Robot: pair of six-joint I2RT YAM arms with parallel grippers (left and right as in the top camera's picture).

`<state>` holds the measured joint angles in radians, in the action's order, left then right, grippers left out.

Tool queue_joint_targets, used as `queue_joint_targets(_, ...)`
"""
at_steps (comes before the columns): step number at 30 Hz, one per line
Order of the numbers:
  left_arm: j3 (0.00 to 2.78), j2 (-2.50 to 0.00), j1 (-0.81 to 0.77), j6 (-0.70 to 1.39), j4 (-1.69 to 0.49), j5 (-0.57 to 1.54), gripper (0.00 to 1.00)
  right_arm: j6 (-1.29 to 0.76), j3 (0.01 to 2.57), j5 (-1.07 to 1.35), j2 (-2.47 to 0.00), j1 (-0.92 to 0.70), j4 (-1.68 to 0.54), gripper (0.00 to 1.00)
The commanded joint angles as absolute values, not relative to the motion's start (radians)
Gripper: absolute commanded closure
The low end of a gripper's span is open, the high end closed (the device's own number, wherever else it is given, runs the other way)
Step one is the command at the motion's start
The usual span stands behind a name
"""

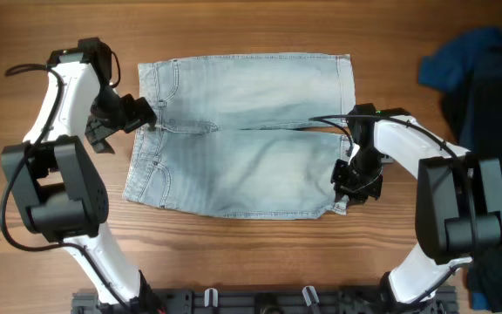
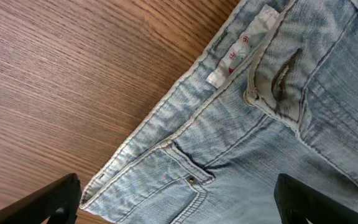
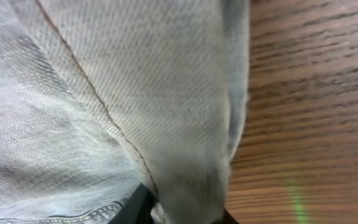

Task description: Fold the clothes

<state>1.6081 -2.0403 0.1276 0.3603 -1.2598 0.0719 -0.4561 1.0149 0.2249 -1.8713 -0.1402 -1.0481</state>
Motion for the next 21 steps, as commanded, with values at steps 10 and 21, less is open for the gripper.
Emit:
queue_joint_targets(10, 1.509, -2.049, 0.138, 0.401, -1.203, 0.054, 0.29, -0.445, 0.965, 0.167, -1.917, -0.146, -1.014, 0.93)
queue_joint_targets(21, 1.501, -2.049, 0.159, 0.566, -1.37, 0.023, 0.25, -0.444, 0.965, 0.166, -1.917, -0.146, -1.014, 0.93)
